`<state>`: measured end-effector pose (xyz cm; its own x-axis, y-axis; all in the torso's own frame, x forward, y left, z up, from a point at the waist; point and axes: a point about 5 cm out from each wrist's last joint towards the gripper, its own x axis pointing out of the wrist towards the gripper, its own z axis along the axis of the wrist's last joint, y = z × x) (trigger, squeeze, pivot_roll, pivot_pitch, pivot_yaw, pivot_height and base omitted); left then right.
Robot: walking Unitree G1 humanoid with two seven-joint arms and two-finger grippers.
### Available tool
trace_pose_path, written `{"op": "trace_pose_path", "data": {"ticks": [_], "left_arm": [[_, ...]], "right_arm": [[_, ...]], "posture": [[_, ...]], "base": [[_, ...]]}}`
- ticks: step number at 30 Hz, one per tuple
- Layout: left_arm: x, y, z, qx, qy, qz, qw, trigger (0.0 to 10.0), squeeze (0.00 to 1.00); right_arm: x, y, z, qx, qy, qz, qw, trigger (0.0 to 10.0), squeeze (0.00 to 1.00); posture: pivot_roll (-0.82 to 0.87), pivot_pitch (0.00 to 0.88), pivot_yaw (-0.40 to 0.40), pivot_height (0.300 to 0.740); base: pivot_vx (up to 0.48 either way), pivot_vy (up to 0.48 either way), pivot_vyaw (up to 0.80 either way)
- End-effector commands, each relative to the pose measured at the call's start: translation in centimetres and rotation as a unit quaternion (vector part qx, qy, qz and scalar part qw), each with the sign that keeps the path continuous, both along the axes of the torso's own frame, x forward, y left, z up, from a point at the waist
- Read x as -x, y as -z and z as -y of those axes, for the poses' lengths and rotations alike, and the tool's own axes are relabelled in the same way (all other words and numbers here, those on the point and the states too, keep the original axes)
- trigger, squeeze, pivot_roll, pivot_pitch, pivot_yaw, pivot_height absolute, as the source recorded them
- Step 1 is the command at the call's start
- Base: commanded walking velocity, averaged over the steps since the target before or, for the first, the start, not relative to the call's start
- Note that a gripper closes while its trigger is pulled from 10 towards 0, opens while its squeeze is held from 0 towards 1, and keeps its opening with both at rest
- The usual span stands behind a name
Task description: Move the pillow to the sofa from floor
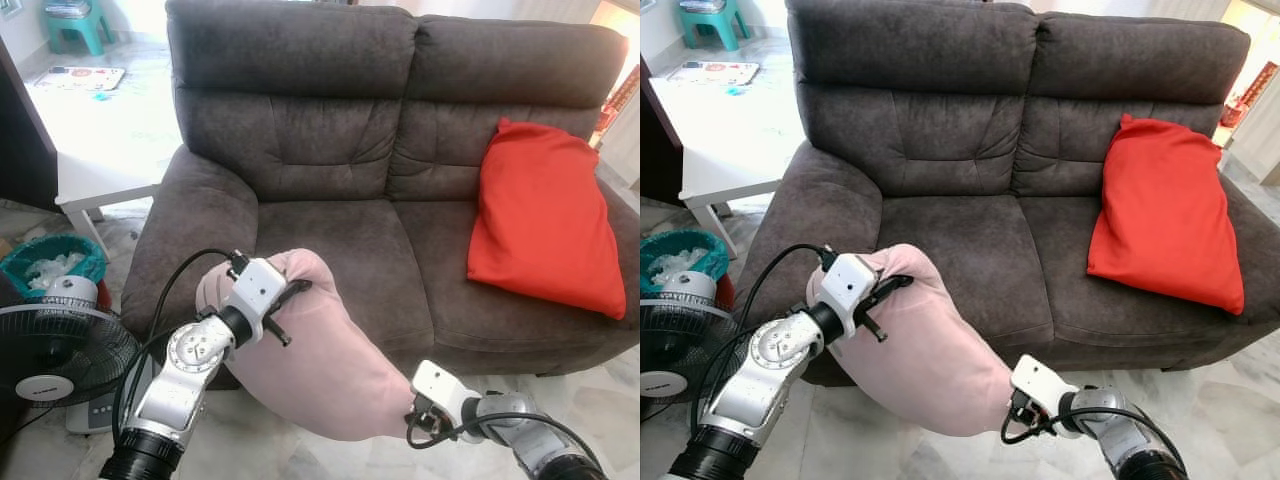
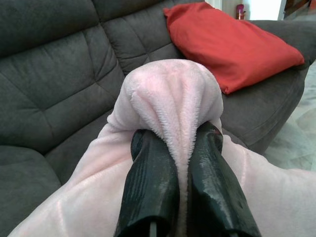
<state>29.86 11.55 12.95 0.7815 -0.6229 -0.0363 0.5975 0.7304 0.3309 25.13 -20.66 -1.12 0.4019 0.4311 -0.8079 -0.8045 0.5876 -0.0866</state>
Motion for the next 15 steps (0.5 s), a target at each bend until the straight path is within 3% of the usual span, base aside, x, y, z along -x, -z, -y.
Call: {"op": "trace_pose_path", "data": {"ticks": [1, 8, 15], "left_arm": [[-0.3, -2.3, 0.9, 0.008, 0.016, 0.057, 0.998, 10.0, 0.0], [-0.2, -1.9, 0.9, 0.008, 0.014, 0.048, 0.999, 10.0, 0.0], [0.2, 0.4, 0.8, -0.02, -0.024, -0.005, 0.999, 10.0, 0.0]], "right_arm": [[-0.4, -0.4, 0.2, -0.003, 0.003, 0.009, 1.0, 0.0, 0.0], [-1.3, -1.4, 0.3, -0.015, 0.023, 0.041, 0.999, 0.0, 0.0], [-2.5, -2.9, 0.6, -0.056, 0.086, 0.098, 0.99, 0.0, 0.0]], "posture": [[0.15, 0.0, -0.128, 0.74], [0.15, 0.0, -0.127, 0.74], [0.15, 0.0, -0.119, 0.74]], "base": [[0.0, 0.0, 0.0], [0.0, 0.0, 0.0], [0.0, 0.0, 0.0]]}}
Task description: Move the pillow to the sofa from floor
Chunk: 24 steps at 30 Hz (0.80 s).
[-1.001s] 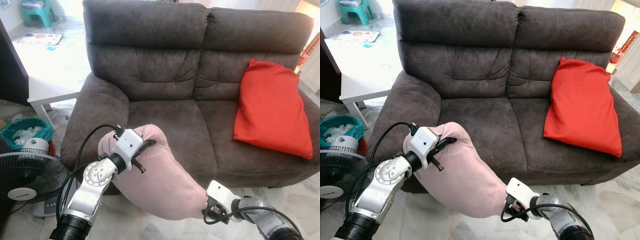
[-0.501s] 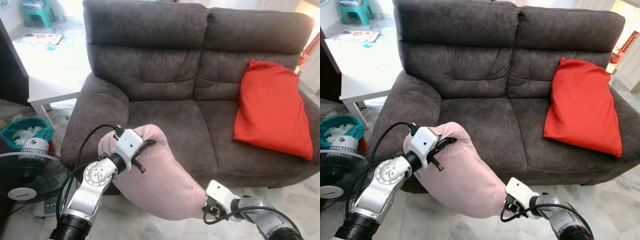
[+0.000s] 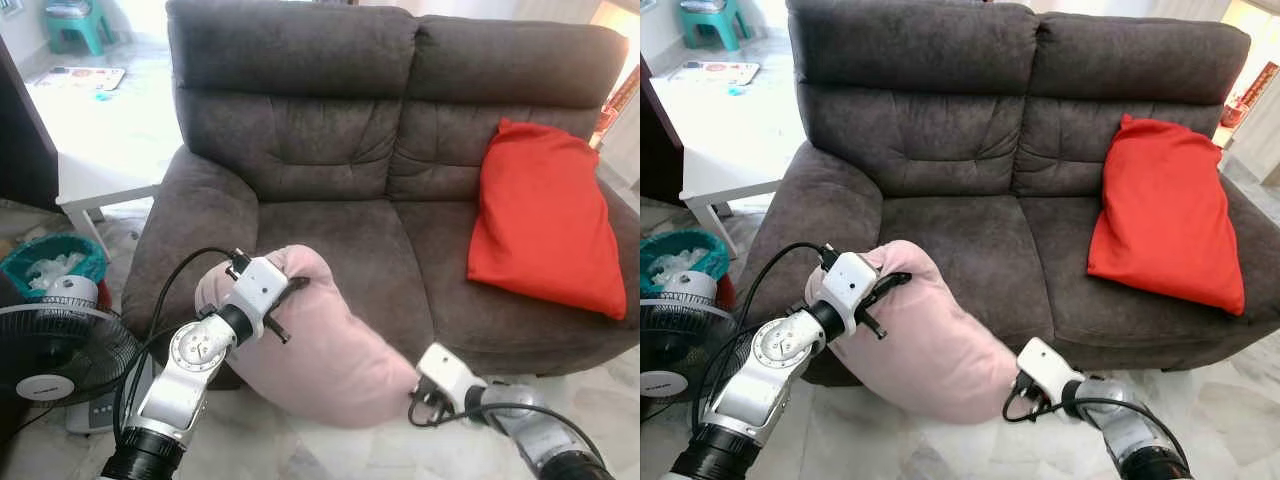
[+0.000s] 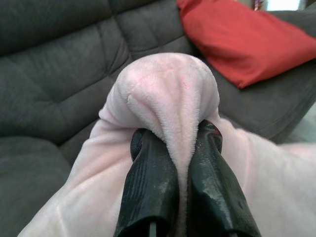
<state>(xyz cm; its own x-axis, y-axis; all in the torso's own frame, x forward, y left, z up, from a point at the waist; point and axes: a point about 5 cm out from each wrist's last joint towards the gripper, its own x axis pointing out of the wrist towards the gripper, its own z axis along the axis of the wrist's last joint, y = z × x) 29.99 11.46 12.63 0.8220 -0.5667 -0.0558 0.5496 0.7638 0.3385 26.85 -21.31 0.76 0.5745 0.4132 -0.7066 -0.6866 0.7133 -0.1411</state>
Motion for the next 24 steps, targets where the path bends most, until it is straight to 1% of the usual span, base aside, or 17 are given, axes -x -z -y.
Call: {"op": "trace_pose_path", "data": {"ticks": [1, 2, 3, 6, 7, 8, 9, 10, 11, 12, 14, 15, 17, 18, 19, 22, 24], "left_arm": [[0.4, 0.5, 0.6, -0.005, -0.003, -0.008, 1.0, 10.0, 0.0], [0.4, 0.8, 0.4, 0.002, -0.025, -0.017, 1.0, 10.0, 0.0], [0.2, 1.1, -0.2, 0.013, -0.072, -0.025, 0.997, 10.0, 0.0], [-0.2, 1.3, -1.2, 0.014, -0.128, -0.023, 0.991, 10.0, 0.0], [-0.2, 1.3, -1.2, 0.014, -0.128, -0.023, 0.991, 10.0, 0.0], [-0.4, 1.8, -2.0, 0.012, -0.168, -0.018, 0.986, 10.0, 0.0], [-0.4, 1.9, -2.2, 0.012, -0.178, -0.017, 0.984, 10.0, 0.0], [-0.4, 1.9, -2.2, 0.012, -0.178, -0.017, 0.984, 10.0, 0.0], [-0.2, 2.0, -2.3, 0.023, -0.196, -0.005, 0.98, 10.0, 0.0], [-0.1, 1.9, -2.3, 0.036, -0.202, 0.003, 0.979, 10.0, 0.0], [0.0, 1.7, -2.3, 0.052, -0.21, 0.016, 0.976, 10.0, 0.0], [0.0, 1.7, -2.3, 0.052, -0.21, 0.016, 0.976, 10.0, 0.0], [0.1, 0.7, -2.2, 0.064, -0.222, 0.053, 0.971, 10.0, 0.0], [0.2, 0.5, -2.2, 0.065, -0.225, 0.059, 0.97, 10.0, 0.0], [0.2, -0.1, -2.1, 0.065, -0.226, 0.083, 0.968, 10.0, 0.0], [0.5, -1.6, -2.1, 0.076, -0.219, 0.128, 0.964, 10.0, 0.0], [0.7, -2.0, -2.1, 0.079, -0.218, 0.14, 0.963, 10.0, 0.0]], "right_arm": [[-0.9, -1.5, 0.0, -0.023, 0.019, 0.045, 0.999, 0.0, 0.0], [-1.2, -1.9, 0.1, -0.031, 0.036, 0.063, 0.997, 0.0, 0.0], [-1.7, -2.8, 0.4, -0.042, 0.078, 0.095, 0.991, 0.0, 0.0], [-2.3, -3.8, 0.7, -0.054, 0.124, 0.13, 0.982, 0.2, 0.0], [-2.3, -3.8, 0.7, -0.054, 0.124, 0.13, 0.982, 0.2, 0.0], [-2.8, -5.2, 0.5, -0.082, 0.168, 0.186, 0.964, 10.0, 0.0], [-3.0, -5.7, 0.5, -0.094, 0.185, 0.206, 0.956, 10.0, 0.0], [-3.0, -5.7, 0.5, -0.094, 0.185, 0.206, 0.956, 10.0, 0.0], [-3.1, -7.0, -0.4, -0.141, 0.21, 0.253, 0.934, 10.0, 0.0], [-3.0, -7.8, -0.8, -0.169, 0.229, 0.277, 0.918, 10.0, 0.0], [-2.8, -8.6, -1.3, -0.211, 0.259, 0.297, 0.894, 10.0, 0.0], [-2.8, -8.6, -1.3, -0.211, 0.259, 0.297, 0.894, 10.0, 0.0], [-2.1, -9.3, -2.5, -0.236, 0.27, 0.319, 0.878, 10.0, 0.0], [-1.9, -9.4, -2.8, -0.236, 0.27, 0.323, 0.876, 10.0, 0.0], [-1.5, -9.7, -3.3, -0.236, 0.267, 0.338, 0.871, 10.0, 0.0], [-1.2, -10.2, -3.7, -0.253, 0.276, 0.345, 0.861, 10.0, 0.0], [-1.1, -10.5, -3.9, -0.258, 0.274, 0.348, 0.859, 10.0, 0.0]], "posture": [[0.15, 0.0, -0.118, 0.74], [0.15, 0.0, -0.117, 0.74], [0.15, 0.0, -0.116, 0.74], [0.15, 0.0, -0.116, 0.74], [0.15, 0.0, -0.116, 0.74], [0.14, 0.0, -0.114, 0.74], [0.14, 0.0, -0.114, 0.74], [0.14, 0.0, -0.114, 0.74], [0.14, 0.0, -0.114, 0.74], [0.14, 0.0, -0.112, 0.74], [0.14, 0.0, -0.111, 0.74], [0.14, 0.0, -0.111, 0.74], [0.14, 0.0, -0.11, 0.74], [0.14, 0.0, -0.111, 0.74], [0.14, 0.0, -0.111, 0.74], [0.13, 0.0, -0.109, 0.74], [0.13, 0.0, -0.109, 0.74]], "base": [[0.0, 0.0, 0.0], [0.0, 0.0, 0.0], [0.0, 0.0, 0.0], [0.0, 0.0, 0.0], [0.0, 0.0, 0.0], [0.0, 0.0, 0.0], [0.0, 0.0, 0.0], [0.0, 0.0, 0.0], [0.0, 0.0, 0.0], [0.0, 0.0, 0.0], [0.0, 0.0, 0.0], [0.0, 0.0, 0.0], [0.0, 0.0, 0.0], [0.0, 0.0, 0.0], [0.0, 0.0, 0.0], [0.0, 0.0, 0.0], [0.0, 0.0, 0.0]]}}
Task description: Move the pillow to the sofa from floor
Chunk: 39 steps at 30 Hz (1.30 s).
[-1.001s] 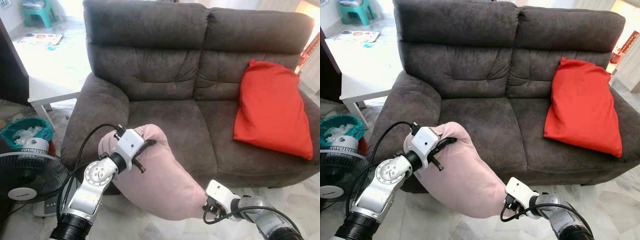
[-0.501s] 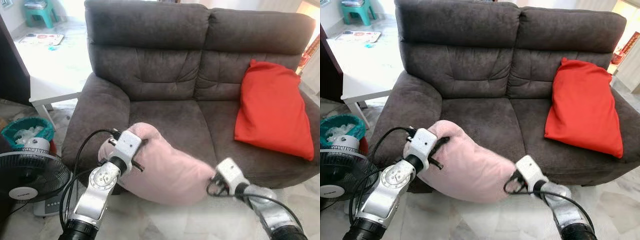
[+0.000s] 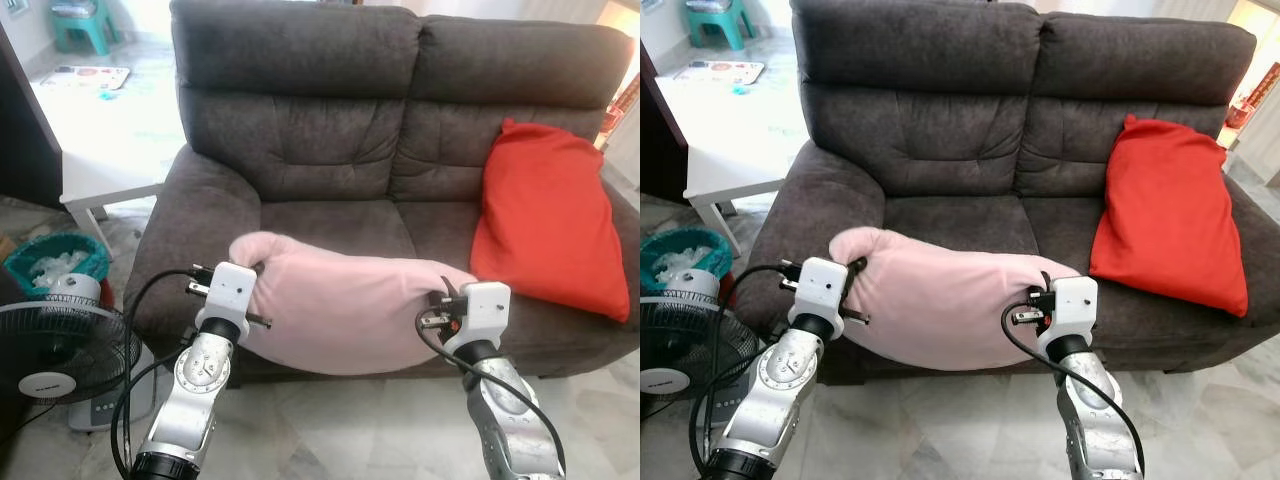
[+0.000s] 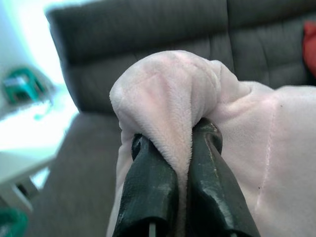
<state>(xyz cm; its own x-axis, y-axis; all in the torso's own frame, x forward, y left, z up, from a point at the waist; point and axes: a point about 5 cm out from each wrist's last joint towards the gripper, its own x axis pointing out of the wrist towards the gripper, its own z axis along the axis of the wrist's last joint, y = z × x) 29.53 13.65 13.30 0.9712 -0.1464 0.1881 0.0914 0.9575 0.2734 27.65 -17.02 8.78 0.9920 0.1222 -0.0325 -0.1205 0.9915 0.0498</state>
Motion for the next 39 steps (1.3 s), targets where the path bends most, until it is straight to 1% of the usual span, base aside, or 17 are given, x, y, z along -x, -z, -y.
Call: {"op": "trace_pose_path", "data": {"ticks": [1, 5, 7, 12, 13, 14, 26, 29, 39], "left_arm": [[0.3, -1.5, 0.1, -0.003, 0.001, 0.042, 0.999, 10.0, 0.0], [0.4, -2.0, 0.1, -0.005, -0.001, 0.057, 0.998, 10.0, 0.0], [0.5, -2.3, -0.1, -0.001, 0.0, 0.068, 0.998, 10.0, 0.0], [0.5, -2.4, -0.1, -0.002, 0.0, 0.07, 0.998, 10.0, 0.0], [0.5, -2.4, -0.1, -0.002, 0.002, 0.07, 0.998, 10.0, 0.0], [0.5, -2.5, -0.1, -0.002, 0.004, 0.07, 0.998, 10.0, 0.0], [0.5, -2.7, 0.0, -0.003, 0.011, 0.073, 0.997, 10.0, 0.0], [0.5, -2.8, 0.0, -0.004, 0.012, 0.073, 0.997, 10.0, 0.0], [0.5, -2.8, 0.0, -0.003, 0.013, 0.074, 0.997, 10.0, 0.0]], "right_arm": [[-0.3, -2.6, 0.3, -0.008, 0.007, 0.059, 0.998, 10.0, 0.0], [-0.1, -3.0, 0.1, -0.006, 0.005, 0.069, 0.998, 10.0, 0.0], [-0.2, -3.1, 0.1, -0.007, 0.013, 0.069, 0.997, 10.0, 0.0], [-0.2, -3.4, 0.1, -0.006, 0.013, 0.073, 0.997, 10.0, 0.0], [-0.3, -3.6, 0.0, 0.006, 0.013, 0.082, 0.997, 10.0, 0.0], [-0.3, -3.7, -0.1, 0.007, 0.014, 0.083, 0.996, 10.0, 0.0], [-0.8, -4.1, 0.1, 0.011, 0.02, 0.087, 0.996, 10.0, 0.0], [-1.0, -4.2, 0.4, 0.017, 0.029, 0.089, 0.995, 10.0, 0.0], [-1.2, -4.4, 0.3, 0.02, 0.027, 0.091, 0.995, 10.0, 0.0]], "posture": [[0.13, 0.0, -0.109, 0.74], [0.14, 0.0, -0.107, 0.74], [0.13, 0.0, -0.106, 0.74], [0.13, 0.0, -0.104, 0.74], [0.14, 0.0, -0.103, 0.74], [0.14, 0.0, -0.103, 0.74], [0.14, 0.0, -0.103, 0.74], [0.14, 0.0, -0.103, 0.74], [0.14, 0.0, -0.104, 0.74]], "base": [[0.0, 0.0, 0.0], [0.0, 0.0, 0.0], [0.0, 0.0, 0.0], [0.0, 0.0, 0.0], [0.0, 0.0, 0.0], [0.0, 0.0, 0.0], [0.249, 0.0, 0.0], [0.257, 0.0, 0.0], [0.256, 0.0, 0.0]]}}
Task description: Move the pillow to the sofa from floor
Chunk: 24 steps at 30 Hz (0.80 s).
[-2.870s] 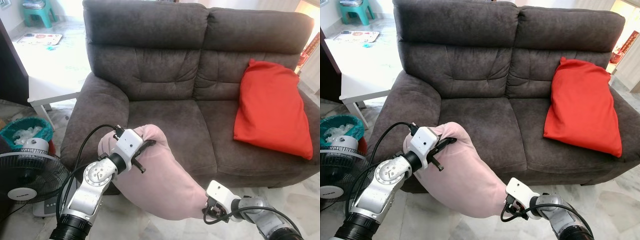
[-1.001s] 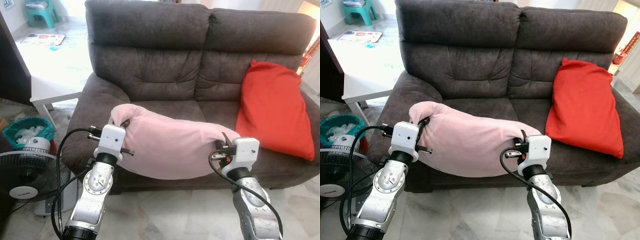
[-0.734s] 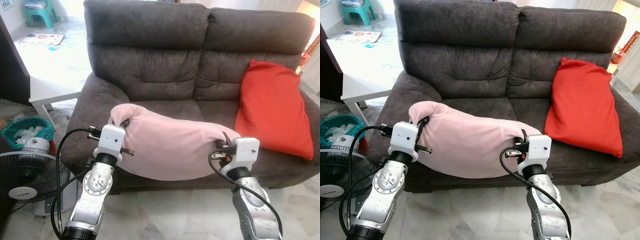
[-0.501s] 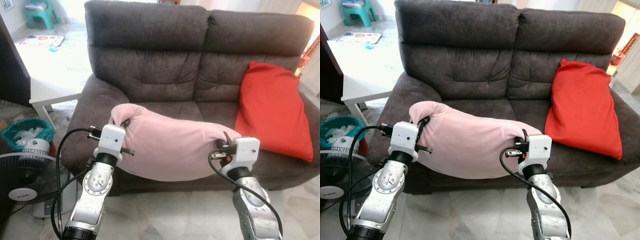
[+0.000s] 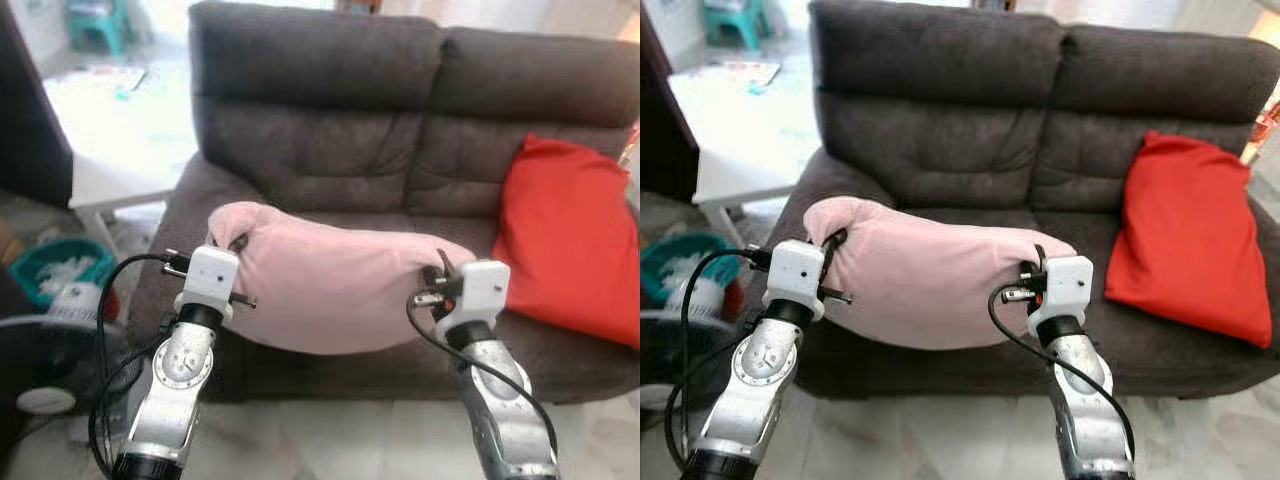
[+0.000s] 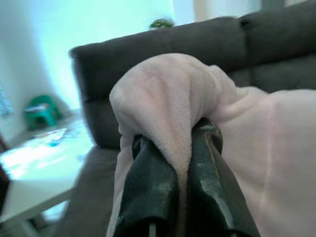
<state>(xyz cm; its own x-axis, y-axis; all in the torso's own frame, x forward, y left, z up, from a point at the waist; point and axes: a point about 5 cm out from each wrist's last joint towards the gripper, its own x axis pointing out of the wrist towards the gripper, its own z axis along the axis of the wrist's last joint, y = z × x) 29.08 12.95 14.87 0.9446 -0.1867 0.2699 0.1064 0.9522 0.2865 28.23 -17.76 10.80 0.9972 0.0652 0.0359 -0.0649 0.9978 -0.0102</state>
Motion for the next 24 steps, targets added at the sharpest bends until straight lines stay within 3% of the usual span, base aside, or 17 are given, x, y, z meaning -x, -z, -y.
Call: {"op": "trace_pose_path", "data": {"ticks": [1, 7, 14, 24], "left_arm": [[0.01, -1.27, -0.68, 0.0, -0.007, 0.031, 0.999, 10.0, 0.0], [-0.07, -1.38, -0.82, 0.0, -0.01, 0.034, 0.999, 10.0, 0.0], [-0.14, -1.28, -0.57, 0.0, -0.006, 0.032, 0.999, 10.0, 0.0], [-0.25, -1.44, -0.47, 0.002, -0.005, 0.036, 0.999, 10.0, 0.0]], "right_arm": [[-0.57, -2.33, -0.41, -0.005, -0.003, 0.055, 0.998, 10.0, 0.0], [-0.67, -2.62, -0.62, 0.003, -0.012, 0.062, 0.998, 10.0, 0.0], [-0.8, -2.79, -0.58, 0.005, -0.016, 0.064, 0.998, 10.0, 0.0], [-1.04, -3.06, -0.51, 0.016, -0.018, 0.071, 0.997, 10.0, 0.0]], "posture": [[0.14, 0.0, -0.104, 0.74], [0.14, 0.0, -0.109, 0.74], [0.14, 0.0, -0.11, 0.74], [0.14, 0.0, -0.113, 0.74]], "base": [[0.255, 0.0, 0.0], [0.257, 0.0, 0.0], [0.258, 0.0, 0.73], [0.258, 0.0, 0.08]]}}
